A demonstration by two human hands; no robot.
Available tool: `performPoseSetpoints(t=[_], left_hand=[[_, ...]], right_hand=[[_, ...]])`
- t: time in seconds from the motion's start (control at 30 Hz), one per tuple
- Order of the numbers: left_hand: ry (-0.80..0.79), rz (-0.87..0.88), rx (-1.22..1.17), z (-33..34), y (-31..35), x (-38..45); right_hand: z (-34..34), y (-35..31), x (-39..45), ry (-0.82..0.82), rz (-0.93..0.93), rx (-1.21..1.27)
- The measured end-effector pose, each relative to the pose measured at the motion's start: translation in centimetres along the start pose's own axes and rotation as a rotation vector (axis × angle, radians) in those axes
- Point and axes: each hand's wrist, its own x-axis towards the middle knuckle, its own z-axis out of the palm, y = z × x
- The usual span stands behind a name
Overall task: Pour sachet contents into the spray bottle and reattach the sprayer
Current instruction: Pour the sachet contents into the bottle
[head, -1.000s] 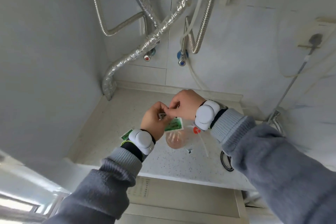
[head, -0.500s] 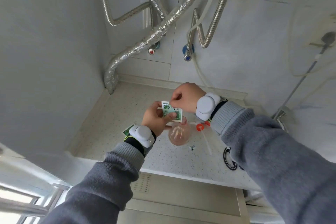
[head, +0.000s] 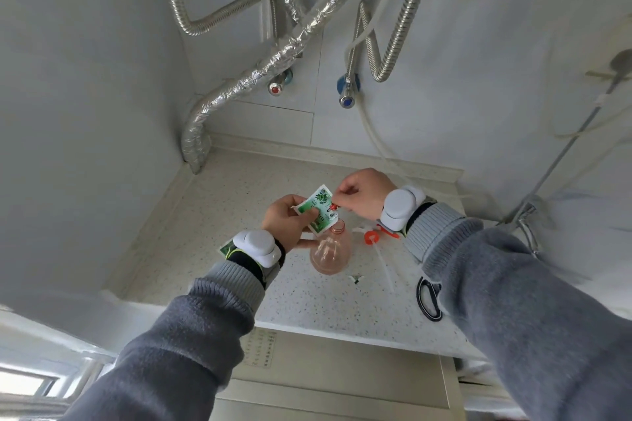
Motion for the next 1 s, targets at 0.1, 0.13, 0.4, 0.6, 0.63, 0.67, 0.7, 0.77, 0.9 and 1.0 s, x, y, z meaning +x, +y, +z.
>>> performPoseSetpoints(t=[0.1, 0.13, 0.4, 0.6, 0.63, 0.67, 0.7, 0.77, 0.9, 1.0], left_hand=[[0.006, 0.017, 0.084, 0.1, 0.0, 0.4], [0.010, 0.020, 0.104, 0.1, 0.1, 0.4], [0.029, 0.042, 0.217, -0.4, 0.4, 0.5], [0.027, 0.105, 0.334, -0.4, 0.6, 0.6], [0.025, 0.112, 0.346, -0.4, 0.6, 0.6], [0.024, 0.118, 0.357, -0.4, 0.6, 0.7], [0.020, 0.122, 0.367, -0.4, 0.6, 0.7], [0.013, 0.132, 0.389, -0.3, 0.6, 0.8], [0.004, 0.150, 0.427, -0.1, 0.6, 1.0], [0.009, 0.160, 0.458, -0.1, 0.8, 1.1]], right_hand=[[0.0, 0.1, 0.3, -0.008, -0.004, 0.008], [0.0, 0.0, 0.5, -0.010, -0.007, 0.014], [1.0, -0.2, 1.0, -0.026, -0.046, 0.044], [1.2, 0.5, 0.5, -0.020, -0.068, 0.080], [1.1, 0.6, 0.3, -0.014, -0.064, 0.094], [1.1, 0.7, 0.3, -0.009, -0.061, 0.103], [1.1, 0.8, 0.1, -0.004, -0.056, 0.106], [1.1, 1.0, -0.1, -0.002, -0.046, 0.109], [1.3, 1.5, -0.2, 0.011, -0.034, 0.122], [1.4, 1.7, -0.2, 0.022, -0.028, 0.155]])
